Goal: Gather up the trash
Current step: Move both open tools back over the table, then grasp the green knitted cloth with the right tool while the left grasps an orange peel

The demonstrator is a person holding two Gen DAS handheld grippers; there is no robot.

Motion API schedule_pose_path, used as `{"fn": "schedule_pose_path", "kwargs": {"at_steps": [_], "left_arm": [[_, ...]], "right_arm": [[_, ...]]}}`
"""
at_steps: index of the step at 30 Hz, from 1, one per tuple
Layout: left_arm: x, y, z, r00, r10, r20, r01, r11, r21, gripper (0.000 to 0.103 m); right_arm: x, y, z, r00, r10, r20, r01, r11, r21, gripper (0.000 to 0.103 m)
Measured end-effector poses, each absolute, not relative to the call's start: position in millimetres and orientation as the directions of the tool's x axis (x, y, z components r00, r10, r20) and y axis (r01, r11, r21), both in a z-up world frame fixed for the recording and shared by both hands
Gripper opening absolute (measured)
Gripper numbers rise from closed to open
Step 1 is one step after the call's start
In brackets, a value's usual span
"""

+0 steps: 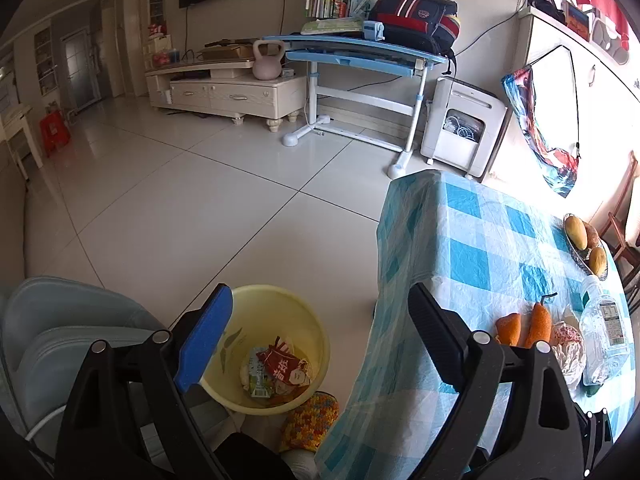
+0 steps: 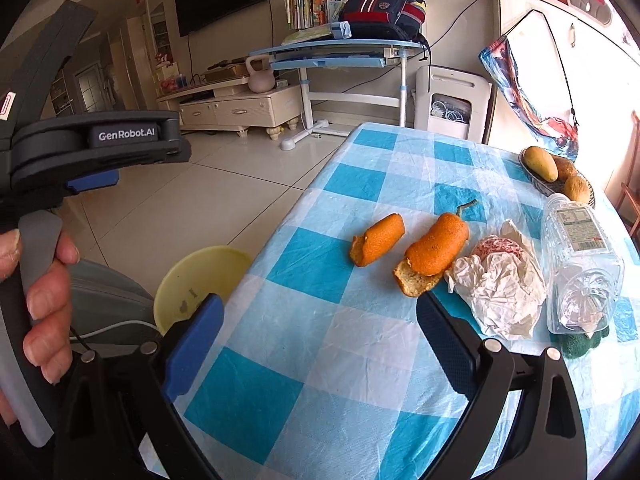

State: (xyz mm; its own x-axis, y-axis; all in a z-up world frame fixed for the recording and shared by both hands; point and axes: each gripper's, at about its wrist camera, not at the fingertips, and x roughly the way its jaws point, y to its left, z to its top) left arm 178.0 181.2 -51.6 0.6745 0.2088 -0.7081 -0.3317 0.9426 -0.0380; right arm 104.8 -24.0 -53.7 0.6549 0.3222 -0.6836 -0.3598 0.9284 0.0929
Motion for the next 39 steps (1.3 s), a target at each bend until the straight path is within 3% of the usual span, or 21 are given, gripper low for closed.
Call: {"fn": "schedule_pose_path", "kwargs": {"at_steps": [9,17,24,36,39], "left_arm": [[189.7,124.2,-69.3,0.638,0.126,-0.76,-0.168,0.985,0.022,0.087],[203.3,92.8,-79.4,0.613,0.115,-0.782,-0.109,0.992,0.06,0.087],[221.1,69.3,-88.3,0.598,0.112,-0.793,-0.053,0.994,0.1,0.087],[248.6,42.0,-101.2,0.586,0.081,-0.806,0.028,0.992,0.121,0.086],[250.9,33.7,-107.0,0.57,0.071,-0.818,0.057,0.991,0.125,0.077]], "right_arm": [[104.0,-115.7,-41.8,0.662,0.203,-0.721,-0.179,0.978,0.11,0.093],[104.2,-151.2,-25.7,0.648,0.137,-0.749,-0.207,0.978,-0.001,0.093],[114.9,-193.7,-27.4,0.639,0.118,-0.76,-0.137,0.99,0.038,0.093],[139.6,-206.2,-60.3,0.56,0.129,-0.818,-0.193,0.981,0.022,0.089],[145.9,-200.3,-65.0,0.564,0.142,-0.813,-0.221,0.975,0.017,0.087]]}}
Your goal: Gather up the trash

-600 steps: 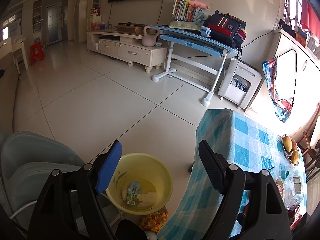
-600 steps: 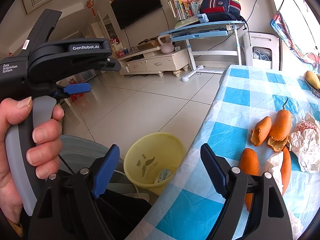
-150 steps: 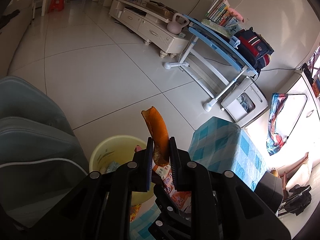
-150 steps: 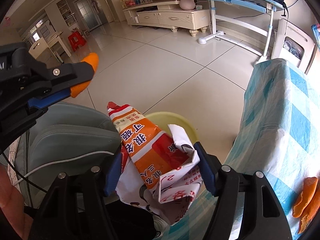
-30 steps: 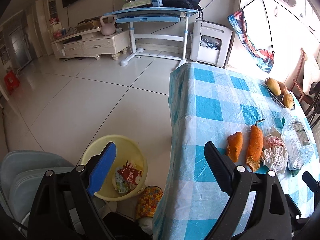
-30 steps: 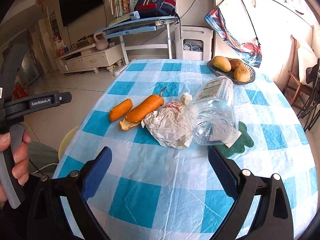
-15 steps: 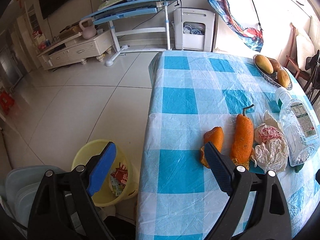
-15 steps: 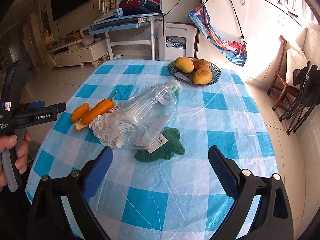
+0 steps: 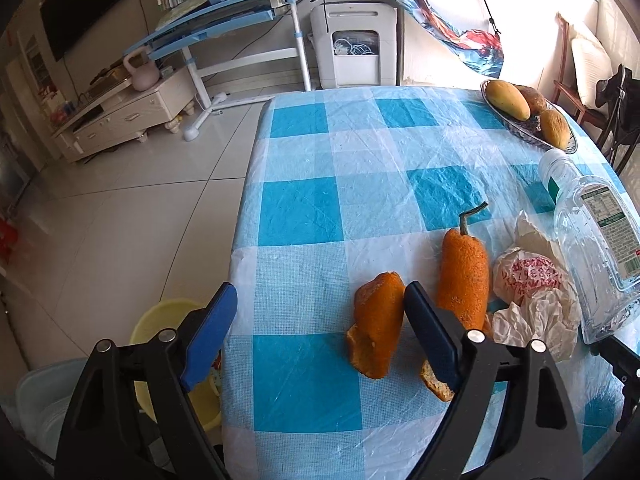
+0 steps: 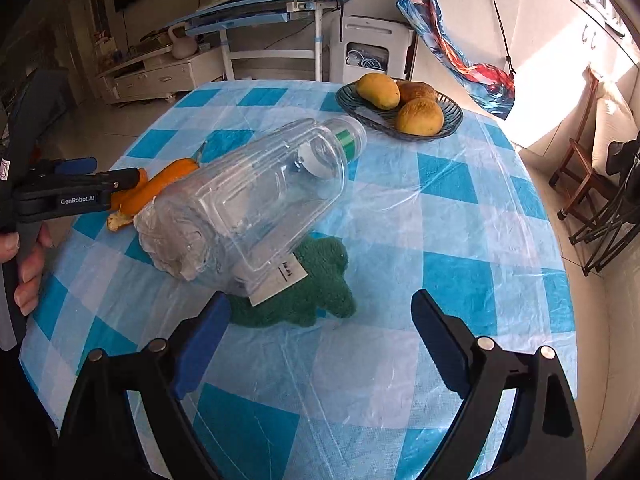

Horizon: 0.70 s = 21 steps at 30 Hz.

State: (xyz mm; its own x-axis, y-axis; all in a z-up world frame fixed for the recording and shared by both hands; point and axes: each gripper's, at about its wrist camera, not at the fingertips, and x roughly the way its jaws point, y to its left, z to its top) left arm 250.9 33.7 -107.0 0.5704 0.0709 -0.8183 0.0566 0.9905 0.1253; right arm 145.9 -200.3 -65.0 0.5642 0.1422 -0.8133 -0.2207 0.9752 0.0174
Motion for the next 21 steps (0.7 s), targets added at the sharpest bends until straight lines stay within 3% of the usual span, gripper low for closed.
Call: {"fn": "schedule_pose_path", "kwargs": {"at_steps": [2,4,5,6,12,21], "left_arm": [[252.4,29.0,-112.3,0.549,0.058,-0.834,0.084,0.989,0.124,0.055],[250.5,27.1,-112.4,0.544,0.037,-0.838,0.099,0.989,0.108,0.029],[249.4,26.6,-111.7,0.543,0.031,-0.839,0.106,0.989,0.105,0.026],[248.1,27.2,-111.4,0.541,0.028,-0.841,0.107,0.989,0.102,0.02],[236.7,40.2,-104.4,0.541,-0.035,-0.84,0.103,0.994,0.025,0.016],[213.7,71.8,-93.6,0.542,-0.106,-0.834,0.09,0.994,-0.068,0.015]], "right_arm": [[148.5,-197.4,-69.6,0.559,0.158,-0.814,-0.234,0.972,0.028,0.077],[150.4,-195.5,-73.1,0.534,0.202,-0.821,-0.25,0.965,0.075,0.058],[149.9,-194.6,-72.8,0.528,0.225,-0.819,-0.258,0.961,0.098,0.048],[149.2,-193.5,-71.7,0.527,0.23,-0.818,-0.26,0.96,0.103,0.046],[139.4,-196.8,-70.1,0.498,0.297,-0.815,-0.258,0.948,0.187,0.037],[107.1,-172.6,-62.2,0.458,0.407,-0.79,-0.331,0.903,0.274,0.035]]}}
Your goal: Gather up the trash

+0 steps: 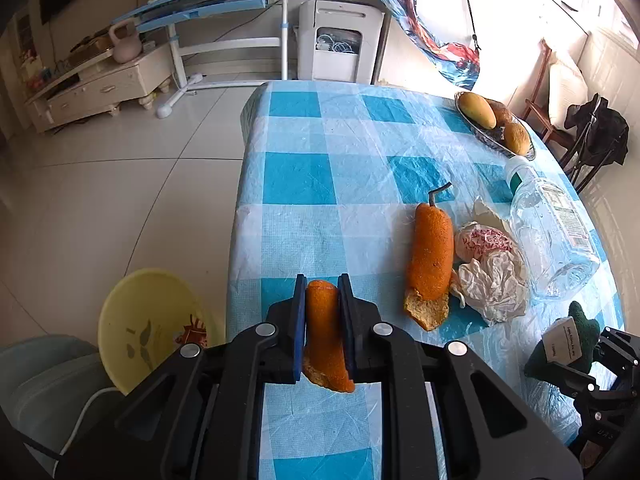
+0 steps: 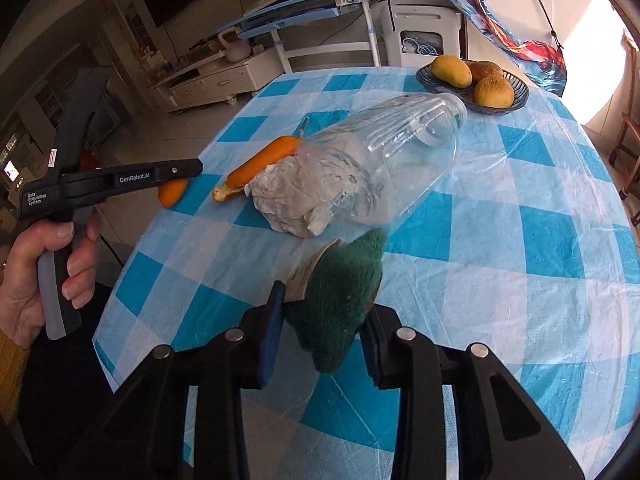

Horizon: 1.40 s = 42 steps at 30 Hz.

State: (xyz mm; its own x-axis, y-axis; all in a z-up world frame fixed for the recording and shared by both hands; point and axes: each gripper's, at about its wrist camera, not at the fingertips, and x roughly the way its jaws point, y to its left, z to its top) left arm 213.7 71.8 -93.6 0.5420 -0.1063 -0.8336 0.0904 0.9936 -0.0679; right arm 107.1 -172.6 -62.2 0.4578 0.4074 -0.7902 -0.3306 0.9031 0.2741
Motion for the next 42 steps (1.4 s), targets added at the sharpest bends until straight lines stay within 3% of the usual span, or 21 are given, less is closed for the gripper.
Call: {"fn": "schedule_pose_path", "kwargs": {"at_steps": [5,11,19,26,32,33,37,40,42], "left_arm": [[209.4,79.1,-99.2,0.517,-0.113,-0.848,0.096,0.993,-0.073,0.015],[213.8,80.1,-107.5,0.489,-0.116,-0.865,0.087,0.993,-0.084,0.018],[213.1,73.4,-105.8,0.49,-0.1,-0.866,0.112,0.992,-0.051,0.044],[208.4,76.2,-108.0,0.475,-0.099,-0.874,0.139,0.99,-0.036,0.052],[202.2,69.2,-112.5,0.479,-0.055,-0.876,0.174,0.984,0.034,0.051],[201.5,69.2,-112.3,0.482,-0.053,-0.875,0.175,0.984,0.037,0.049],[199.9,69.7,-110.8,0.488,-0.055,-0.871,0.179,0.983,0.038,0.021],[196.5,70.3,-109.0,0.497,-0.057,-0.866,0.188,0.981,0.043,0.018],[193.8,71.4,-107.7,0.502,-0.06,-0.863,0.189,0.981,0.041,0.017]], "right_arm": [[103.6,-159.7,-68.4,0.433,0.434,-0.79,-0.345,0.89,0.3,0.038],[104.6,-152.3,-67.1,0.441,0.454,-0.774,-0.352,0.881,0.316,0.049],[108.3,-155.0,-69.6,0.446,0.487,-0.751,-0.353,0.867,0.353,0.057],[106.6,-159.1,-69.5,0.446,0.525,-0.725,-0.343,0.848,0.404,0.057],[107.4,-155.3,-70.6,0.439,0.533,-0.723,-0.356,0.843,0.404,0.057],[107.1,-155.2,-70.6,0.439,0.534,-0.723,-0.356,0.842,0.406,0.056],[106.9,-155.4,-70.0,0.438,0.535,-0.722,-0.356,0.841,0.407,0.051],[106.5,-154.2,-71.5,0.432,0.533,-0.728,-0.356,0.842,0.405,0.039],[105.7,-151.7,-72.6,0.428,0.528,-0.733,-0.363,0.844,0.396,0.037]]}}
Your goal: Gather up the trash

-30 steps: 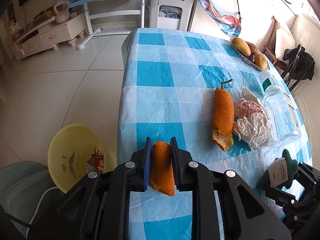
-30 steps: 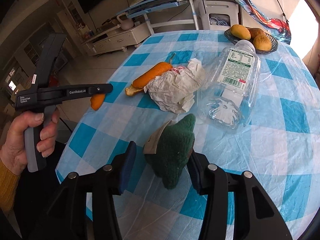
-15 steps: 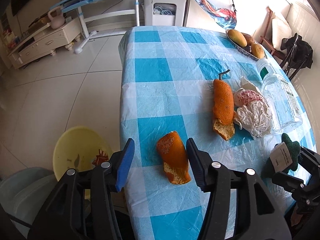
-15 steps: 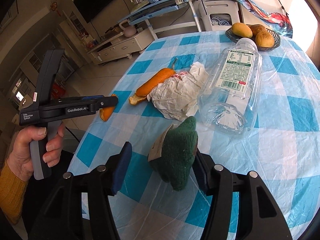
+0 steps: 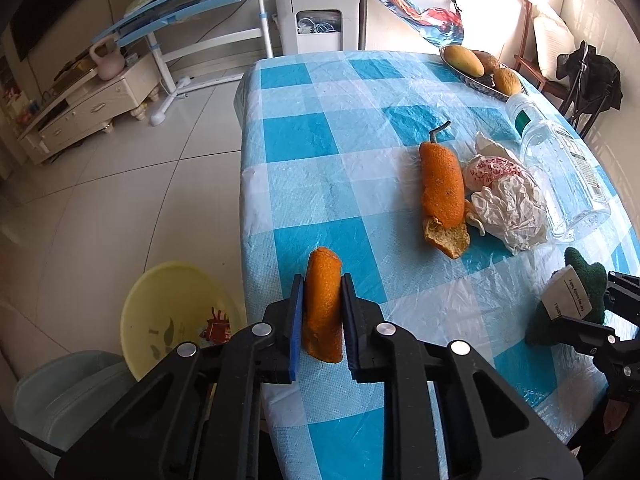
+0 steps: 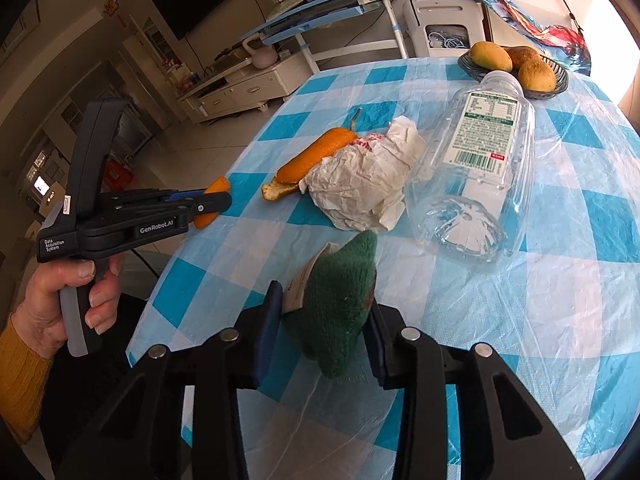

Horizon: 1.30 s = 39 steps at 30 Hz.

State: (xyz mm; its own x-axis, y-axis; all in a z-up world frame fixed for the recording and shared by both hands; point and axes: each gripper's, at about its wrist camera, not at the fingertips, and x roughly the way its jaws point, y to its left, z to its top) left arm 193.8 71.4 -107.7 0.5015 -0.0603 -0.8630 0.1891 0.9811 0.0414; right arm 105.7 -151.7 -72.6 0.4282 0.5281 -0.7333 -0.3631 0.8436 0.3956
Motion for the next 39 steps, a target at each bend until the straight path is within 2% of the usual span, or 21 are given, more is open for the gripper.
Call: {"fn": "schedule_pose_path", "kwargs": {"at_steps": [6,14,25,39], "left_arm": [[182.0,86.1,-91.5,0.549,-0.104,-0.83,0.158,0.987,-0.02,0.017],[172.0,116.4,-73.0,0.614,-0.1,-0.783,0.057,0.995,-0.083,0.017],[152.2,132.2,-63.9,0.654,-0.104,-0.749,-0.008,0.989,-0.144,0.017],[142.8,158.0,-56.4,0.696,-0.04,-0.717,-0.13,0.975,-0.181,0.017]], "right_arm": [[99.1,-146.0,-68.6,0.451,0.501,-0.738,-0.381,0.856,0.349,0.034],[97.0,-134.6,-67.8,0.47,0.473,-0.746,-0.38,0.871,0.312,0.034],[82.4,-101.1,-56.7,0.506,0.472,-0.722,-0.43,0.863,0.264,0.034],[77.7,-94.2,-40.1,0.556,0.479,-0.679,-0.418,0.867,0.27,0.034]]}}
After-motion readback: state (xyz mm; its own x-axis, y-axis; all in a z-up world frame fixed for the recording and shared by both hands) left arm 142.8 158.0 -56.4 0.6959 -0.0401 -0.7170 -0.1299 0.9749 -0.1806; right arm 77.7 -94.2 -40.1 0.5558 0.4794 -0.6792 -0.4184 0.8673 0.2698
